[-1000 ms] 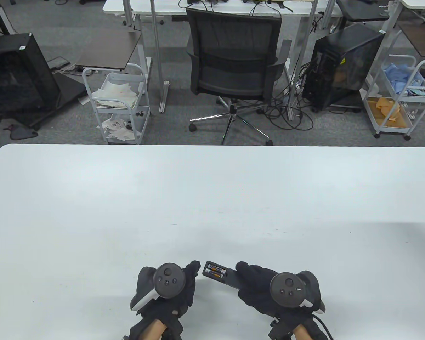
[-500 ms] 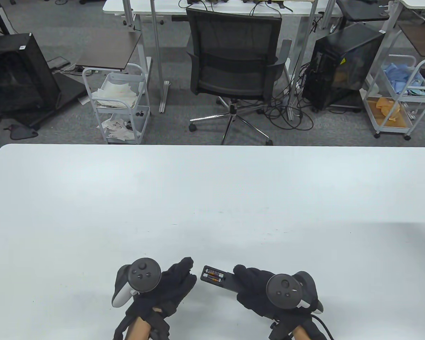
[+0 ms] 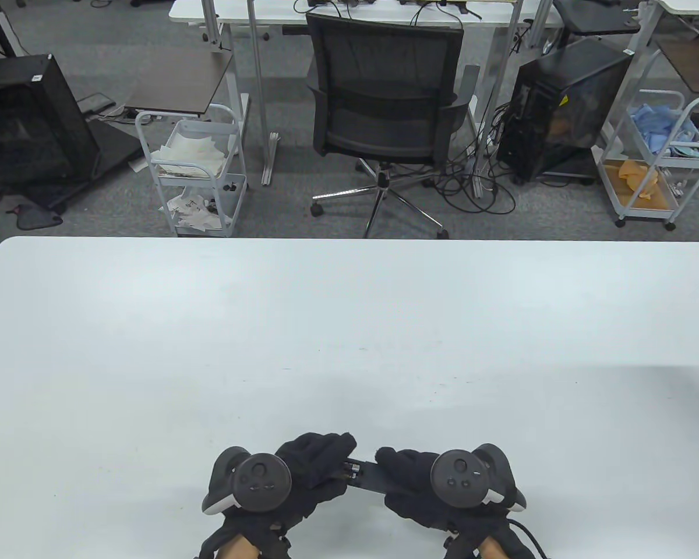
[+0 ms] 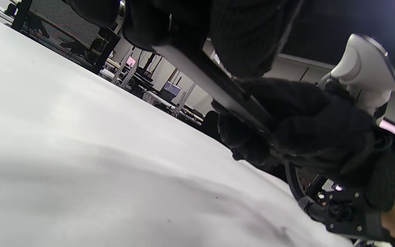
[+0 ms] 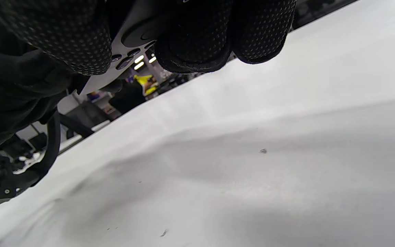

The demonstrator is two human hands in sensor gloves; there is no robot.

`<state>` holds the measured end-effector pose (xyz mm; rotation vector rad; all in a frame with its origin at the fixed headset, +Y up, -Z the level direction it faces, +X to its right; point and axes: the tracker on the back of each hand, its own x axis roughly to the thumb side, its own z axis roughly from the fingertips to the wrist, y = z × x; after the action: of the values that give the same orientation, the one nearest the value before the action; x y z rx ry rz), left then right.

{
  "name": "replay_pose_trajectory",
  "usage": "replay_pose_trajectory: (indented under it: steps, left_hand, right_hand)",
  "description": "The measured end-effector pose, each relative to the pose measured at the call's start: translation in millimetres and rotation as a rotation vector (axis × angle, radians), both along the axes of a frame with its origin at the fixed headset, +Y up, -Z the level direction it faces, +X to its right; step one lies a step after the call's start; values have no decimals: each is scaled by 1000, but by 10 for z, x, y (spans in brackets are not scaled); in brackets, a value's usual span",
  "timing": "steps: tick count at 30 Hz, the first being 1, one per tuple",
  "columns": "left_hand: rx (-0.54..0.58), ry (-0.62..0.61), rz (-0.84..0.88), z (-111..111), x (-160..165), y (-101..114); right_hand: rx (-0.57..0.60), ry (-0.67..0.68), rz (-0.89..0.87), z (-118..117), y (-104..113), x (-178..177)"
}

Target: Fit batteries into remote control, then fit battery cover

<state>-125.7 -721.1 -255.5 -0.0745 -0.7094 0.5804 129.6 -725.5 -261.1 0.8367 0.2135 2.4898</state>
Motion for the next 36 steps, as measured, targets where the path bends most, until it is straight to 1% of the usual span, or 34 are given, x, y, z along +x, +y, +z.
replay_pose_trajectory:
  steps: [2, 3, 5, 11, 13, 14, 17, 21, 24, 29, 31, 33, 36]
  left_hand:
    - [-11, -11, -30, -6, 36, -22]
    - [-34, -21, -34, -18, 50, -41]
    - [-78, -34, -40, -41, 53, -80]
    - [-160, -58, -40, -101, 61, -165]
    - [-185, -64, -34, -105, 65, -182]
    - [-197, -75, -30, -103, 70, -193]
    - [-193, -97, -10, -93, 88, -183]
    - [-188, -122, 79, -81, 81, -167]
    - [-167, -133, 81, -58, 91, -155]
    - [-59, -129, 3, 8, 163, -111]
    - [-21, -116, -29, 22, 192, -98]
    - [-22, -114, -45, 24, 204, -102]
    - [-57, -122, -18, -3, 189, -129]
  right_hand:
    - [16, 1, 17, 12, 6, -12]
    - [24, 4, 23, 11, 9, -9]
    - [1, 10, 0, 5, 6, -3]
    - [-36, 28, -13, -21, -14, 5]
    - [-48, 27, -44, -29, -12, 21]
    - [-74, 30, -74, -42, -14, 32]
    - [-120, 34, -121, -78, -35, 69]
    - [-239, 60, -228, -158, -76, 150]
    - [-288, 73, -267, -190, -100, 184]
    - [-343, 79, -301, -228, -143, 215]
    - [-345, 69, -309, -233, -145, 227]
    - [-336, 66, -294, -234, -143, 234]
    - [-341, 64, -286, -240, -155, 224]
